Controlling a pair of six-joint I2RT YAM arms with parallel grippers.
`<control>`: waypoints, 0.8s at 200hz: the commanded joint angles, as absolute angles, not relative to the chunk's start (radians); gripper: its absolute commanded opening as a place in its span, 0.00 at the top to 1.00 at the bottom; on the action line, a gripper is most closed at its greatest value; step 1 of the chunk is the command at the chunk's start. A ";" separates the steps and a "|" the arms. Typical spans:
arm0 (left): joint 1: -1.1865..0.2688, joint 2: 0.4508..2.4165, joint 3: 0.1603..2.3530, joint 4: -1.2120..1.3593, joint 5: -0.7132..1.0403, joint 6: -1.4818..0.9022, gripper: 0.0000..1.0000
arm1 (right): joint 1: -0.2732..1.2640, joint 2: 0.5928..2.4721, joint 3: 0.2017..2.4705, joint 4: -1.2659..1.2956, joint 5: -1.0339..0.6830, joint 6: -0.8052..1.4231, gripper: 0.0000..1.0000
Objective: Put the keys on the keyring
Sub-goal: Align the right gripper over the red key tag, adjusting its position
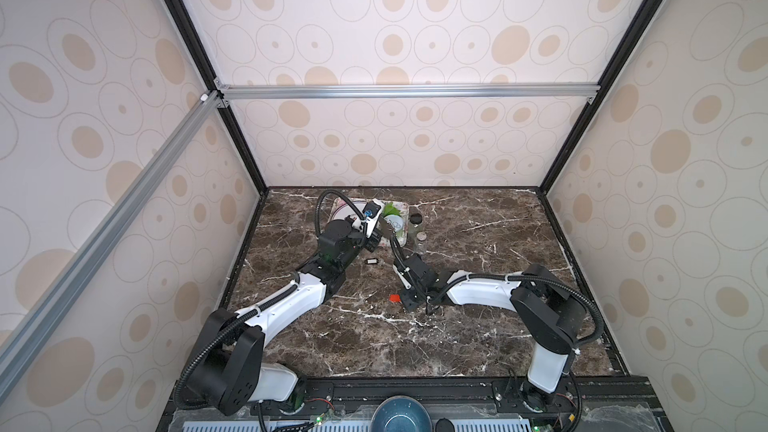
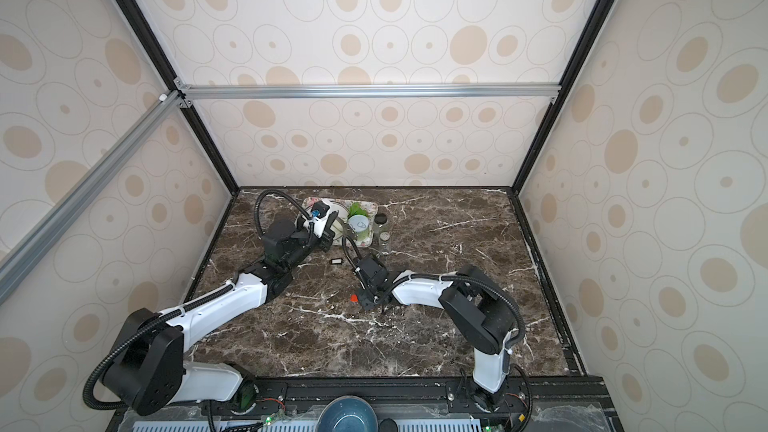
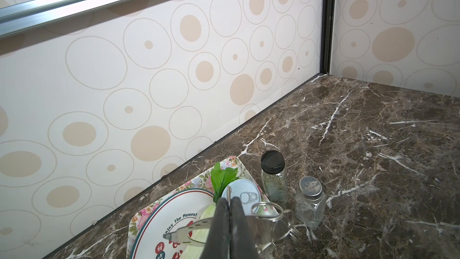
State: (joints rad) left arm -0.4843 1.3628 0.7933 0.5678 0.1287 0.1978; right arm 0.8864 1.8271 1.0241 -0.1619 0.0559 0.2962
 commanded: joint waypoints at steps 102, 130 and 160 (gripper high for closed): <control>-0.481 1.331 0.799 0.620 0.140 0.198 1.00 | 1.060 1.760 0.887 0.002 0.005 0.542 0.86; -0.482 1.326 0.791 0.627 0.131 0.196 1.00 | 1.061 1.695 0.841 0.044 0.054 0.544 0.83; -0.481 1.315 0.782 0.637 0.131 0.193 1.00 | 1.043 1.600 0.831 -0.009 0.222 0.515 0.74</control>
State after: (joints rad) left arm -0.4843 1.3537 0.7856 0.5713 0.1307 0.1978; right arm 1.0588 1.6752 0.8337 0.0036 0.0807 0.5171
